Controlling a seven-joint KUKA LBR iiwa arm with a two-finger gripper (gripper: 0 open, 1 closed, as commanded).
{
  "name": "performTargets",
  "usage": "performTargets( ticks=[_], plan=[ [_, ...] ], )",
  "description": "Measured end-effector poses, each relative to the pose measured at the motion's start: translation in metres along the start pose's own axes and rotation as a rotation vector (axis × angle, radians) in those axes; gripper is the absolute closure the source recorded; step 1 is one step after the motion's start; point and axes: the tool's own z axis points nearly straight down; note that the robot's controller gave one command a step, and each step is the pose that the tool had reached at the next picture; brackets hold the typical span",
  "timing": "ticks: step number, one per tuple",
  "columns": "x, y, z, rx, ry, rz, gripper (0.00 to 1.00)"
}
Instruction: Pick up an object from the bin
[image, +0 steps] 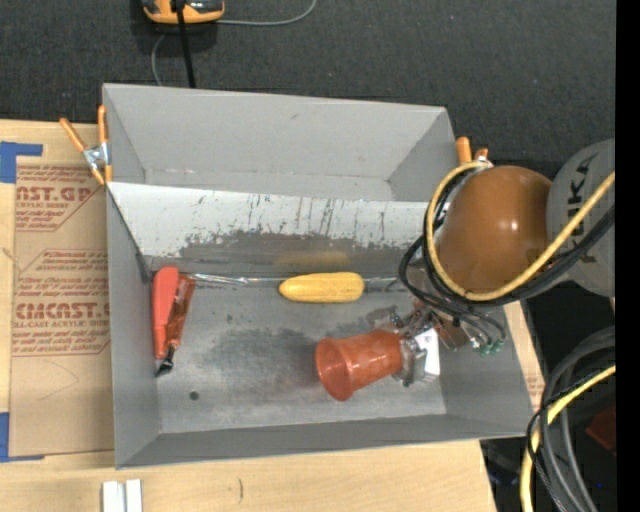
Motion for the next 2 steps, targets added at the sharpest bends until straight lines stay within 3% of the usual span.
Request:
performTargets(
  ticks=[2],
  plan=[
    [0.0000,0.0000,0.0000,0.000,0.000,0.000,1.00]
  ],
)
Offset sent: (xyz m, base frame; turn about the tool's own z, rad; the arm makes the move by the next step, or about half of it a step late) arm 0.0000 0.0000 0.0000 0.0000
